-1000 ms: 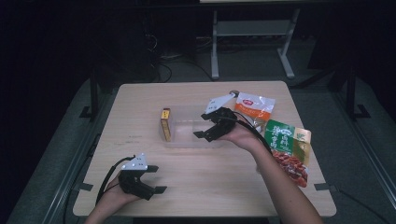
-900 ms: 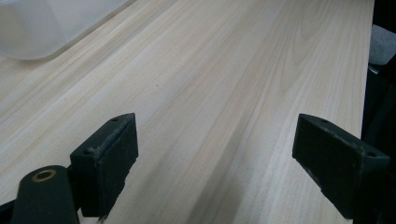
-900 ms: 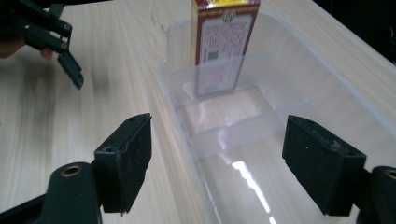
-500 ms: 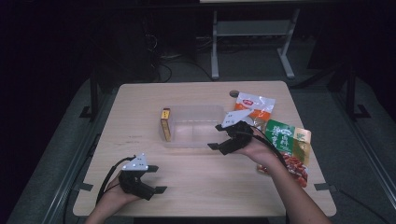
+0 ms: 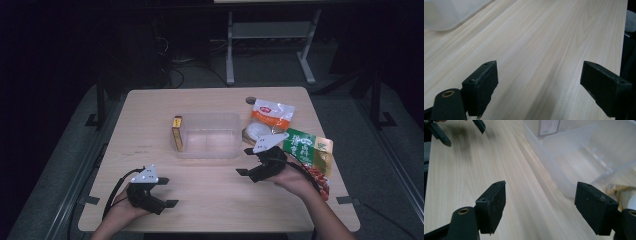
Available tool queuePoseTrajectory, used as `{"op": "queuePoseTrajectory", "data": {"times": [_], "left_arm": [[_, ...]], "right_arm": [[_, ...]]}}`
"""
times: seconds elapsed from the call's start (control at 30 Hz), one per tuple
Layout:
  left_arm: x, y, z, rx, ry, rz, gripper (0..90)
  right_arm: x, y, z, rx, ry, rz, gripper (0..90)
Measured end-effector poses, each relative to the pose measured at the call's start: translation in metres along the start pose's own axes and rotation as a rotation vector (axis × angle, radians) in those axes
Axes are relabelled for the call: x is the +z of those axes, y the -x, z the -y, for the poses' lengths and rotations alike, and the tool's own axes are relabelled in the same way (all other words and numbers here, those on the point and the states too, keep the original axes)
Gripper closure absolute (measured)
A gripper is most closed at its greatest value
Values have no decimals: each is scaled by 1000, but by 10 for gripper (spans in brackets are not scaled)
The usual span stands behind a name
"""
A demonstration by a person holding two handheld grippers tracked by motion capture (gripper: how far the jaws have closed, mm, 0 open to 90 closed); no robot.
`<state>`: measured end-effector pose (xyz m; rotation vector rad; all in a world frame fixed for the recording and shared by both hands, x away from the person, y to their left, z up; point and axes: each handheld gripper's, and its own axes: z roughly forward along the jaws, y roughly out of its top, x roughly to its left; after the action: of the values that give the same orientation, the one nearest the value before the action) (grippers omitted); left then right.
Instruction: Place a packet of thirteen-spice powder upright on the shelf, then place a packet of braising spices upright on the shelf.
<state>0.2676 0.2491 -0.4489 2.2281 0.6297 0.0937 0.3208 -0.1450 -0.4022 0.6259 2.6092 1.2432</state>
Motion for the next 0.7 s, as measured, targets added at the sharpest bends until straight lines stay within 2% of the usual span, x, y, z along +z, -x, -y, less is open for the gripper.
{"op": "queuePoseTrajectory", "data": {"times": [0.1, 0.13, 0.27, 0.37, 0.4, 0.57, 0.6, 0.7], "left_arm": [[0, 0, 0, -2, 1, -1, 142], [0, 1, 0, 0, 2, -2, 142], [1, 1, -1, -1, 0, -1, 142], [1, 1, -1, -1, 0, 2, 142], [2, 1, -1, 1, -1, 4, 142], [2, 2, -1, 6, 0, 4, 142], [3, 2, -2, 5, -2, 5, 142], [3, 2, -3, 6, -3, 6, 142]], "right_arm": [[-3, -1, 6, 3, -14, 10, 245], [-6, 0, 12, 20, -7, 11, 245], [-13, 2, 25, 35, -31, 39, 246], [-17, 4, 32, 55, -35, 43, 246], [-20, 5, 39, 64, -49, 64, 246], [-30, 8, 54, 88, -70, 96, 255], [-38, 12, 63, 99, -73, 126, 283], [-46, 16, 71, 118, -82, 151, 315]]}}
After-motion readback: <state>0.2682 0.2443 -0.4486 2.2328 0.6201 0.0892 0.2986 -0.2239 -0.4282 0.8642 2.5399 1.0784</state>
